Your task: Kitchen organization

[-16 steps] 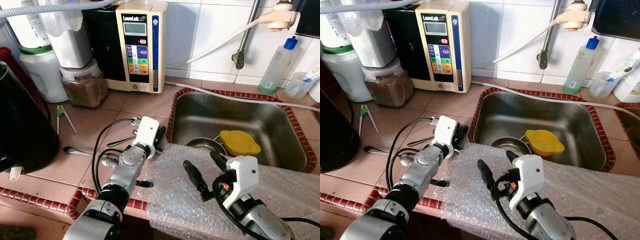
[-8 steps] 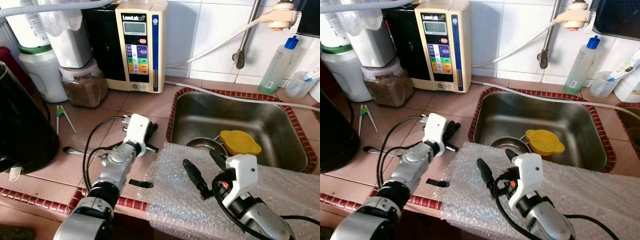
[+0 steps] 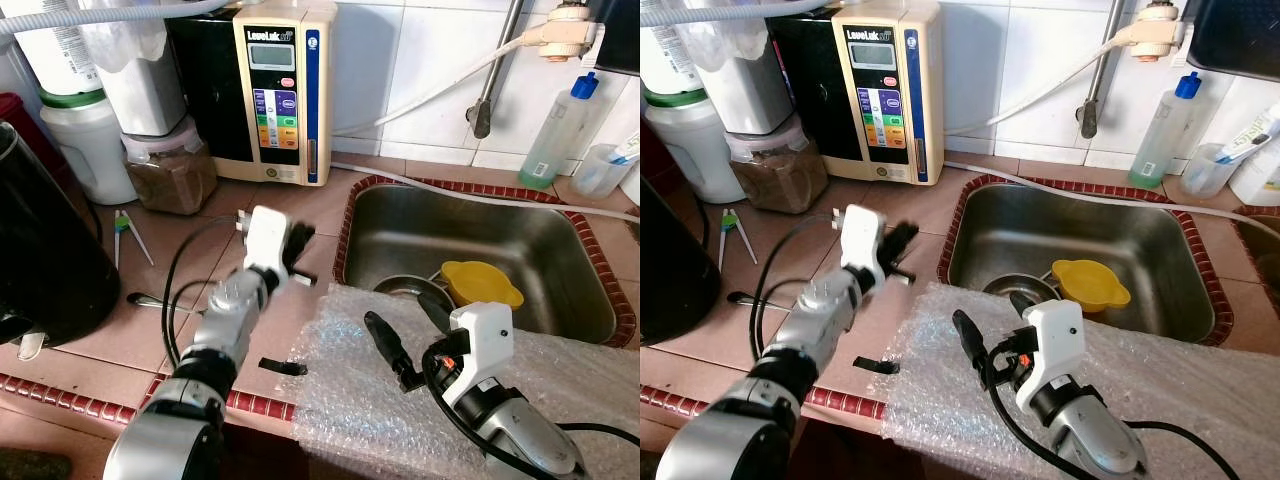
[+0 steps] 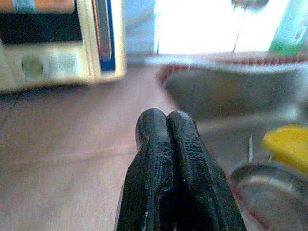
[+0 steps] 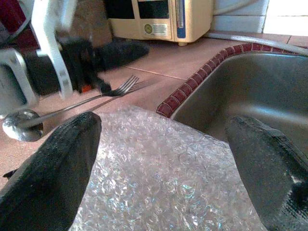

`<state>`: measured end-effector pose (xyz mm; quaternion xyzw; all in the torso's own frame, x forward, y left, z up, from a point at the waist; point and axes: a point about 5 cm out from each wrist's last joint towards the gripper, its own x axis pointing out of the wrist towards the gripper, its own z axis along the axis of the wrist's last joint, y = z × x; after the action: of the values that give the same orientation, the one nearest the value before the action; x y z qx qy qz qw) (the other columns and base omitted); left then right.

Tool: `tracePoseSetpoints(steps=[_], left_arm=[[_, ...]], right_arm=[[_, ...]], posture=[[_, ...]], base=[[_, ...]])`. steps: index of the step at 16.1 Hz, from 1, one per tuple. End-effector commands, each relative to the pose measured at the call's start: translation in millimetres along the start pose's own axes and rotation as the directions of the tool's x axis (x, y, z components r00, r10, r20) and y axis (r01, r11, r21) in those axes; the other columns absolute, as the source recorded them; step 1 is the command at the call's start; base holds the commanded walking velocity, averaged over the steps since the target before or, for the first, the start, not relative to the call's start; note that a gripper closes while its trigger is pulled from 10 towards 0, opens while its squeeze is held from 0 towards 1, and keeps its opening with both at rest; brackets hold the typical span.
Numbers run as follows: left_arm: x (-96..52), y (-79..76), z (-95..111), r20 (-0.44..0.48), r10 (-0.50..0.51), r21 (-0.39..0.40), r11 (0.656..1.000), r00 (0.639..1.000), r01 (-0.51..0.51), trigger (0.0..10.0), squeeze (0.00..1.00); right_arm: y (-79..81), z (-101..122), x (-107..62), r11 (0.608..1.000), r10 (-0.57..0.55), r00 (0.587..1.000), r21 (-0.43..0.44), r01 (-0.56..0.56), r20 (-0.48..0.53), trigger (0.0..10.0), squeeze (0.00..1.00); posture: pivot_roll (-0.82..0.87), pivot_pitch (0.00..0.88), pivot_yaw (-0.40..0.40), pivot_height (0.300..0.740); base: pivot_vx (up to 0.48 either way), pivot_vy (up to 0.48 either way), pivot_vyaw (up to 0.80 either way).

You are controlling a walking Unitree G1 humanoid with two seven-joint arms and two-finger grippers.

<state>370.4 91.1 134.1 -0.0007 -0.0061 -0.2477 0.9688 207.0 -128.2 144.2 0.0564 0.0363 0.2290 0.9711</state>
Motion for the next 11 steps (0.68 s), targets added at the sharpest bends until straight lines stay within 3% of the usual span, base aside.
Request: tracePoseSetpoints(steps=[1, 4, 5, 6, 7, 11], left_arm=[[2.5, 0.7, 12, 0.056, -0.010, 0.006, 1.000, 0.998, 0.010, 0.0, 0.00], [2.7, 1.2, 22, 0.104, -0.026, 0.031, 0.999, 0.994, 0.023, 0.0, 0.00], [-0.6, 8.3, 16, 0.066, 0.008, 0.105, 0.994, 0.998, -0.015, 0.0, 0.00], [-3.6, 15.7, 10, 0.035, 0.061, 0.088, 0.994, 0.997, -0.064, 7.5, 1.00], [-4.3, 15.2, 9, 0.036, 0.056, 0.074, 0.995, 0.998, -0.059, 10.0, 1.00], [-7.4, 15.1, -4, -0.022, 0.039, 0.045, 0.998, 0.999, -0.038, 10.0, 1.00]], right_arm=[[-1.3, 1, 0.8, 1.000, -0.004, 1.000, -0.006, 0.004, 0.006, 10.0, 0.00], [-2.0, 1, 3.6, 1.000, -0.003, 1.000, -0.007, 0.003, 0.011, 10.0, 0.00], [-2.6, 1, 4.9, 1.000, -0.002, 1.000, -0.009, 0.002, 0.014, 10.0, 0.00], [-2.9, 1, 5.9, 1.000, 0.000, 1.000, -0.013, 0.000, 0.015, 10.0, 0.00], [-3.0, 1, 6.1, 1.000, 0.000, 1.000, -0.013, 0.000, 0.015, 10.0, 0.00], [-2.2, -1, 6.0, 1.000, 0.004, 1.000, -0.016, -0.004, 0.011, 10.0, 0.00]], posture=[[0.00, 0.000, 0.053, 0.740], [0.00, 0.000, 0.054, 0.740], [0.01, 0.000, 0.053, 0.740], [0.01, 0.000, 0.053, 0.740], [0.01, 0.000, 0.053, 0.740], [0.00, 0.000, 0.051, 0.740]], base=[[0.000, 0.000, 0.00], [0.000, 0.000, 0.00], [0.000, 0.000, 0.00], [0.000, 0.000, 0.00], [0.000, 0.000, 0.00], [0.000, 0.000, 0.00]])
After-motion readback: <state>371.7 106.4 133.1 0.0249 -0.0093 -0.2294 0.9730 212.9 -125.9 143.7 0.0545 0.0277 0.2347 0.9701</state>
